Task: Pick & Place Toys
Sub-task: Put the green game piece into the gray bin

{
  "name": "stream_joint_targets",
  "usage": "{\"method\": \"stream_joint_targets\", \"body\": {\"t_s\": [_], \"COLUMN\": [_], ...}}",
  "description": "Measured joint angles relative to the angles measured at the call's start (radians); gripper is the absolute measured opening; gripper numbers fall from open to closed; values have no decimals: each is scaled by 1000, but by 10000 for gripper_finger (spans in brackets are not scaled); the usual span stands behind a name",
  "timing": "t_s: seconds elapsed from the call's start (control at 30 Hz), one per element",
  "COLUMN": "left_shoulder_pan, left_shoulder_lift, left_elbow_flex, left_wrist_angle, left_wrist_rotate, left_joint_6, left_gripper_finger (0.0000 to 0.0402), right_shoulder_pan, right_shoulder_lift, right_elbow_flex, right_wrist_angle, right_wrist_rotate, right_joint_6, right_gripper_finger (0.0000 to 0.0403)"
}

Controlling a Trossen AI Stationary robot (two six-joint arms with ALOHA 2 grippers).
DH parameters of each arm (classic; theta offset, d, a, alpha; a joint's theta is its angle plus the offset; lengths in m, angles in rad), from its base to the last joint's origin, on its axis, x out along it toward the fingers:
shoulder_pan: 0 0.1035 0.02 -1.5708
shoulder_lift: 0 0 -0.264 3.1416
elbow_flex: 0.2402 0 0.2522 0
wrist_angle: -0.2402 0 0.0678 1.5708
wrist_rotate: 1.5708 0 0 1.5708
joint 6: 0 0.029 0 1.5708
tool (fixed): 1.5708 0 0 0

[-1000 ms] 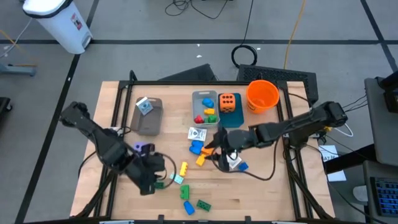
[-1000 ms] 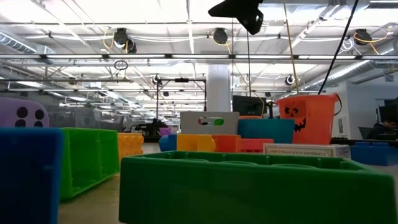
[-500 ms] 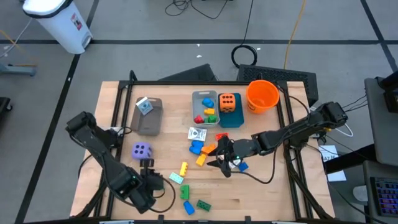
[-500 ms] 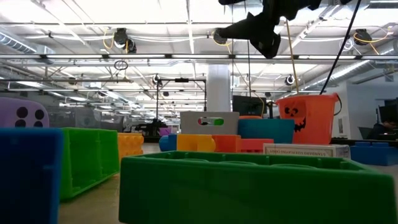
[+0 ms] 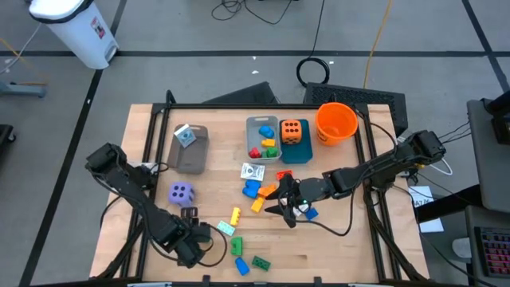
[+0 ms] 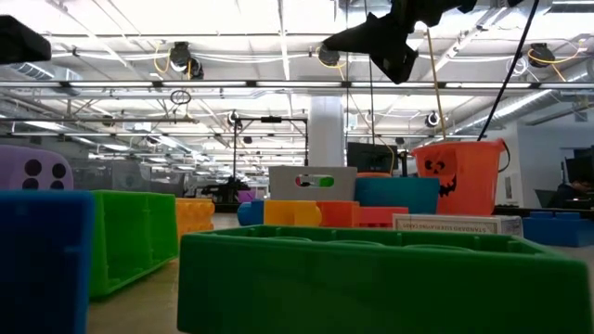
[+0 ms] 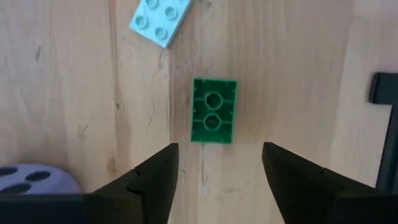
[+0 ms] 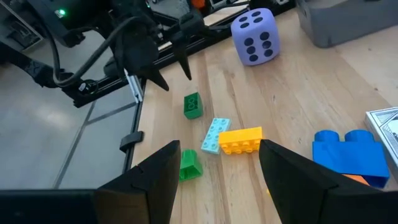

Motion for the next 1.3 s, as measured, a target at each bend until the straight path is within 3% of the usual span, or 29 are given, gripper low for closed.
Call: {"method": "stream_joint_targets", "body": {"t_s": [0.3, 0.87, 1.3], "left_shoulder_pan": [5, 33, 33], "left_shoulder_lift": [0, 0, 0], "left_elbow_flex": [-78, -214, -235], "left_wrist_angle": [109, 334, 339], "left_wrist_rotate": [-15, -16, -16], "left_joint_6": [30, 19, 19], "left_gripper_finger": [286, 287, 272], "right_shoulder_pan": [0, -1, -32], "right_shoulder_lift": [0, 0, 0], "right_elbow_flex": [0, 0, 0], "right_wrist_angle": [-6, -7, -7], "right_wrist_rotate": [0, 52, 52], "right_joint_6": [7, 7, 7], "right_gripper_finger": [210, 210, 210]}}
